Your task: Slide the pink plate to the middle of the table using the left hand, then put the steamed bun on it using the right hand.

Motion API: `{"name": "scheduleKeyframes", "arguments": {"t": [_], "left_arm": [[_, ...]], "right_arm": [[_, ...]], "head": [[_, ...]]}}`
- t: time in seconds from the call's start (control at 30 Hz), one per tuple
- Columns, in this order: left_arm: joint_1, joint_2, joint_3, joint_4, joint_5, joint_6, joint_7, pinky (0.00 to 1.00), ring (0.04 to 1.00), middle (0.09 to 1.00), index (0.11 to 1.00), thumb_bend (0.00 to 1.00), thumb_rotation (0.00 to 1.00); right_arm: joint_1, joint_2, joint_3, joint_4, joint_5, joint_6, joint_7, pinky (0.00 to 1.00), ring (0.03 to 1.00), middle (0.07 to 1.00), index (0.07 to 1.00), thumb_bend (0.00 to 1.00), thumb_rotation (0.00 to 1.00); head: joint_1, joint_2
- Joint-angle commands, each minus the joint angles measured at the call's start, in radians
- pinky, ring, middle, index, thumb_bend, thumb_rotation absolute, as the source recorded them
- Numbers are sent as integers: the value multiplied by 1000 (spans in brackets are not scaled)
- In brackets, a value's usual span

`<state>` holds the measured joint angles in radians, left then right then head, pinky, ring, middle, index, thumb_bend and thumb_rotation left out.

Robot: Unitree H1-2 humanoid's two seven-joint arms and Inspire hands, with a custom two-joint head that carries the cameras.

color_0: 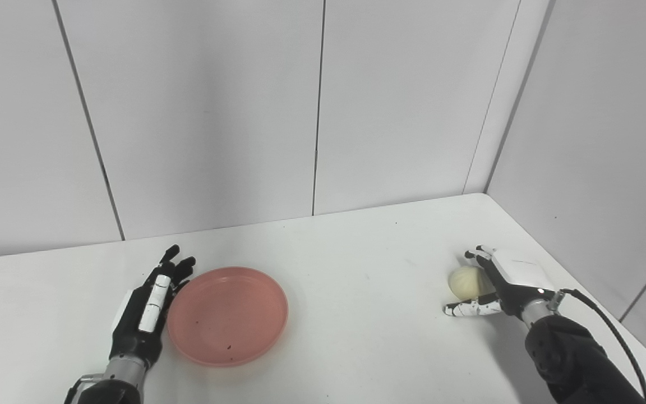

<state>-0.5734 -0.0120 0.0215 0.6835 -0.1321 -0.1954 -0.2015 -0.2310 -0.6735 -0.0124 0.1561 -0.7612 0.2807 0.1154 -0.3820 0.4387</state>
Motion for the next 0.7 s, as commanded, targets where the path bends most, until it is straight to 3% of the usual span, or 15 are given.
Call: {"name": "scheduleKeyframes", "arguments": {"t": [0.0, 0.2, 0.5, 0.57, 0.6, 0.67], "left_arm": [[24, -2, -5, 24, 1, 6, -3, 909, 909, 861, 909, 817, 843], [30, -2, -7, 9, 3, 12, -3, 916, 909, 859, 910, 814, 842], [35, 0, -10, -2, 5, 22, -2, 907, 909, 862, 915, 792, 838], [35, 1, -12, -2, 6, 20, -5, 911, 912, 864, 916, 795, 838], [35, 2, -12, -1, 6, 19, -6, 913, 912, 864, 915, 799, 839], [32, 3, -14, 8, 7, 12, -8, 910, 912, 864, 911, 801, 841]], "right_arm": [[-36, -38, -3, 4, 5, -28, -33, 863, 927, 931, 842, 1000, 536], [-51, -42, 19, 61, 28, -51, -60, 855, 921, 929, 847, 1000, 559], [-64, -18, 30, 128, 91, -87, -119, 754, 851, 873, 823, 1000, 544], [-64, -17, 32, 135, 106, -93, -123, 702, 814, 844, 812, 1000, 533], [-64, -18, 33, 139, 112, -94, -124, 612, 721, 789, 788, 1000, 521], [-66, -24, 43, 143, 116, -81, -108, 557, 636, 721, 756, 1000, 493]], "head": [[1, 1], [1, 2], [2, 6], [3, 8], [3, 8], [3, 8]]}}
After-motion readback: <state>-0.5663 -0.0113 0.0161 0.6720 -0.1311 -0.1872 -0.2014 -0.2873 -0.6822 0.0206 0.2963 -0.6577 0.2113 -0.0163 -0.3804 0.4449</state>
